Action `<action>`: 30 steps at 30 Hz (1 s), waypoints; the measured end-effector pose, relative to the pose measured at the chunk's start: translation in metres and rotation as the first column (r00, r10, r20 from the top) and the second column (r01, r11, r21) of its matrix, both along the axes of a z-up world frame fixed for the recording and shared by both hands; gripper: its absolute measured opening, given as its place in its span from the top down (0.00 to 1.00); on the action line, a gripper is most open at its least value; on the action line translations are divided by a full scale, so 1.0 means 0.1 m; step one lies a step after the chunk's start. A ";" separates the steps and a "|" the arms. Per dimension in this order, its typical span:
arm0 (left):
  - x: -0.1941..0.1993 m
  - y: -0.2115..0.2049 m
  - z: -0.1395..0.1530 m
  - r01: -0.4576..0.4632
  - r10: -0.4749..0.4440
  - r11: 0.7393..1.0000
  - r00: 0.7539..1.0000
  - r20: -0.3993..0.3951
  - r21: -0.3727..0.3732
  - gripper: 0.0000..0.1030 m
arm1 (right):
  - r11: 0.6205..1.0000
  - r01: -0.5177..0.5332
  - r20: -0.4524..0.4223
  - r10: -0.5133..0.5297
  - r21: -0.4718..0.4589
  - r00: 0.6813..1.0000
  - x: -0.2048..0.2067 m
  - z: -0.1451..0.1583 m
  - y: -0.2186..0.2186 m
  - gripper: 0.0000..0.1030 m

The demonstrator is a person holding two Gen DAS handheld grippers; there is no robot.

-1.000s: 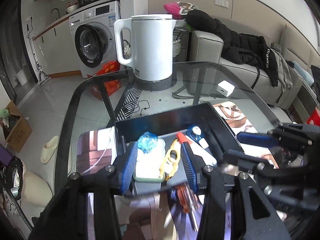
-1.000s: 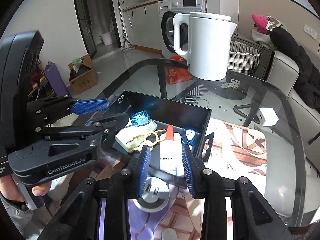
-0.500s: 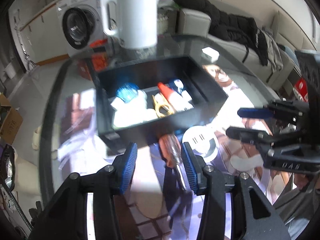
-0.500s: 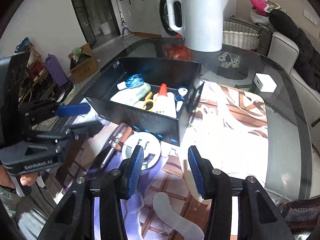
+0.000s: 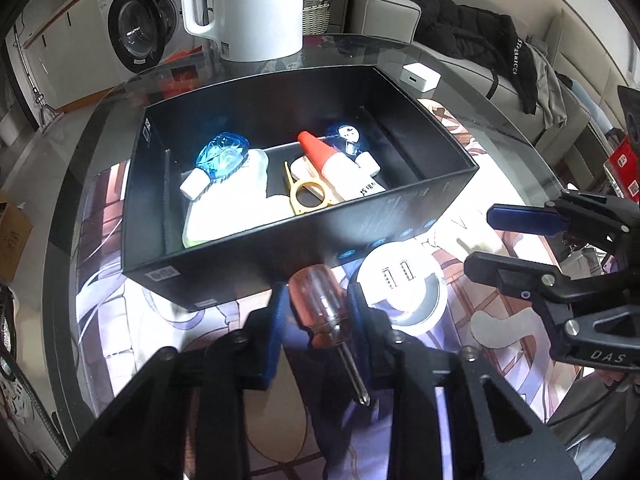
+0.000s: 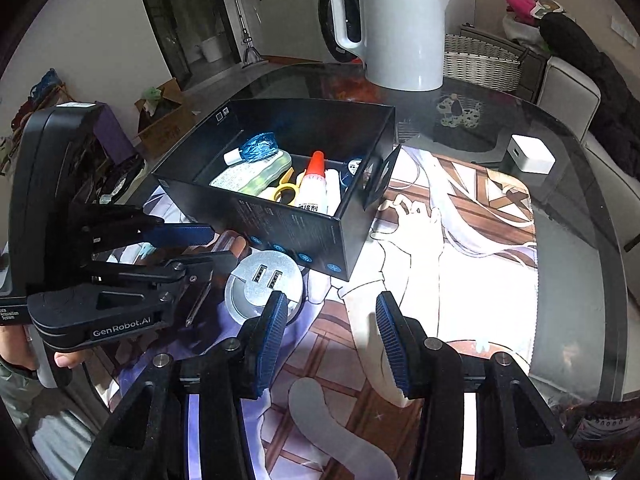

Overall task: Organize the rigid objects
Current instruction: 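Move the left tool to the orange screwdriver while the right tool reaches the silver USB hub, then close the left tool on the screwdriver handle while the right tool grasps the USB hub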

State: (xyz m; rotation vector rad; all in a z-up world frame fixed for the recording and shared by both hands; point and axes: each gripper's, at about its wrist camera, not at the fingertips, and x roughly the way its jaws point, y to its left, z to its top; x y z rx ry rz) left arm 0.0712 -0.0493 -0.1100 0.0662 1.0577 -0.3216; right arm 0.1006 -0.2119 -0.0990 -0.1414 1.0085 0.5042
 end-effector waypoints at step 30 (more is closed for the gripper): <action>-0.14 0.49 0.00 -0.038 0.037 0.999 0.999 0.017 0.039 0.80 | 0.996 -0.075 -0.039 0.073 -0.042 0.997 0.09 -0.18 0.63 0.38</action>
